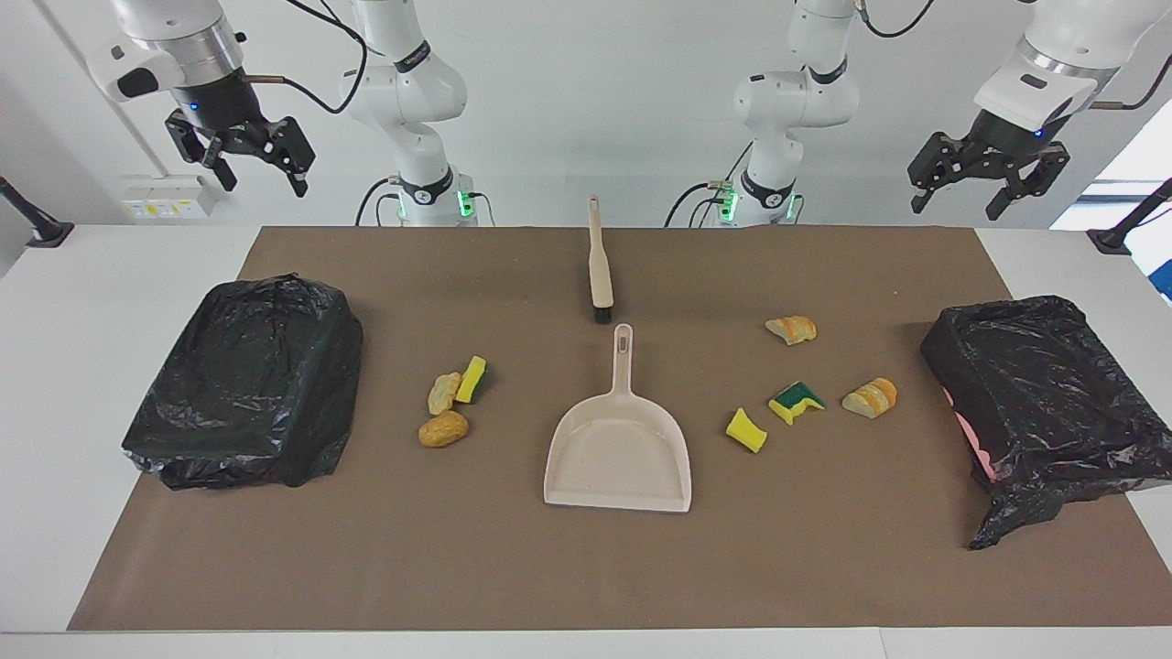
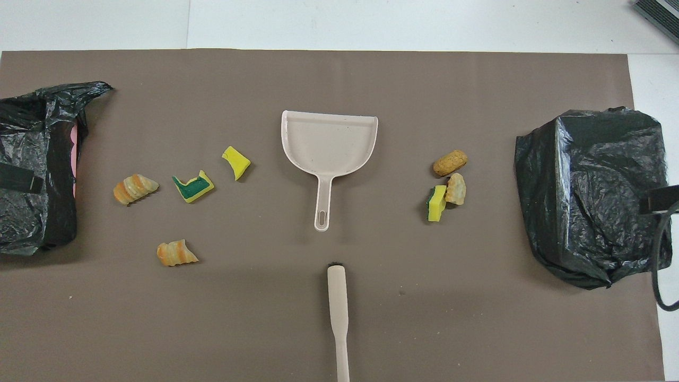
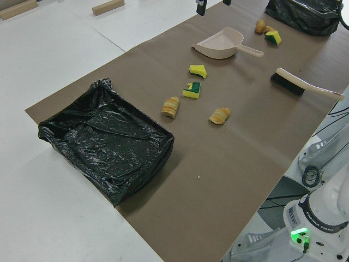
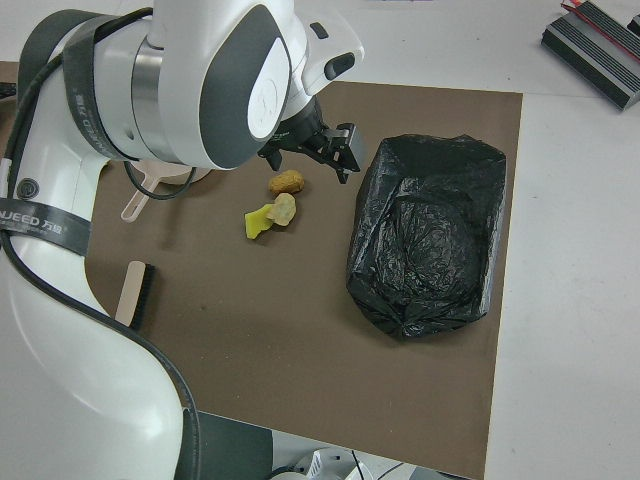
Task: Sweep and dump trash in bin
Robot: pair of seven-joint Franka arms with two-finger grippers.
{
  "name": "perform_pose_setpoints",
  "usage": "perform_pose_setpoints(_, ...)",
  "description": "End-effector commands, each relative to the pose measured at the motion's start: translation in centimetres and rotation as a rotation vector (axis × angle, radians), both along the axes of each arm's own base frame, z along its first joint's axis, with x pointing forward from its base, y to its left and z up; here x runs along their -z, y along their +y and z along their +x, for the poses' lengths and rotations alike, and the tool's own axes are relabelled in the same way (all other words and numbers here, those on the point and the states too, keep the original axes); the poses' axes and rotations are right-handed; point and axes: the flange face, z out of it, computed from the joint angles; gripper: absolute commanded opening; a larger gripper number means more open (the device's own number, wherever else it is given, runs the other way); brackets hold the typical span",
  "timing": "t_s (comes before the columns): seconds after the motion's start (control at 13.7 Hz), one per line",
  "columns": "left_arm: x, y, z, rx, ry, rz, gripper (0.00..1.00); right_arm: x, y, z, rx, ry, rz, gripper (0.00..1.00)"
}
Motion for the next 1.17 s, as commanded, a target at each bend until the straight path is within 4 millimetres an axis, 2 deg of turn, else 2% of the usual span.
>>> perform_pose_setpoints(0.0, -0.03, -0.2, -1.19, 0.002, 0.015, -0.003, 1.0, -0.07, -0.6, 0.0, -0.005, -0.018, -0.011, 1.0)
perform_pose_setpoints(0.73, -0.06, 0.12, -1.21, -0.004, 0.013, -0.003, 1.0, -0.07, -0.51, -0.05, -0.018, -0.016, -0.017, 1.0)
perform_pose_setpoints(1.1, -0.1, 0.03, -0.95, -0.003, -0.001, -0.004, 1.0, 0.43, 0.34, -0.36, -0.04, -0.001, -0.016, 1.0)
